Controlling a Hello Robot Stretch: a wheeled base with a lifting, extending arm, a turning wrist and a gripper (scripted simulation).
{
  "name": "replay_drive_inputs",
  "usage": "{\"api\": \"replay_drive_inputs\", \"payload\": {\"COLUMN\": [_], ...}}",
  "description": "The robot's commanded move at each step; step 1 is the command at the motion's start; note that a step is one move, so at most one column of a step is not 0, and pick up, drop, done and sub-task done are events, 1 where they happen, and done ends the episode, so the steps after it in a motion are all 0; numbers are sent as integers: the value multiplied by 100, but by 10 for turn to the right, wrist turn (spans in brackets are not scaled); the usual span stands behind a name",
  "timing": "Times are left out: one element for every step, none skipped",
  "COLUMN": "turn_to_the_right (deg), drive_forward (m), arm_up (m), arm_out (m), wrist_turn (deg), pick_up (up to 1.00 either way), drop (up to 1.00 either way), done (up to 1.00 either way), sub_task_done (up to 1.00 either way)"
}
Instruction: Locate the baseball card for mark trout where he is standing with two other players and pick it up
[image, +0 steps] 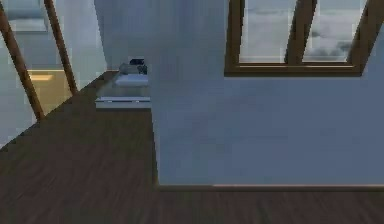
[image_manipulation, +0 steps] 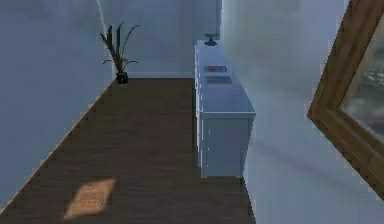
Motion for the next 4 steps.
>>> {"api": "replay_drive_inputs", "payload": {"turn_to_the_right": [-330,0,0,-30], "drive_forward": [0,100,100,0], "arm_up": [0,0,0,0], "arm_out": [0,0,0,0], "wrist_turn": [0,0,0,0], "pick_up": [0,0,0,0], "drop": [0,0,0,0], "done": [0,0,0,0], "sub_task_done": [0,0,0,0]}}
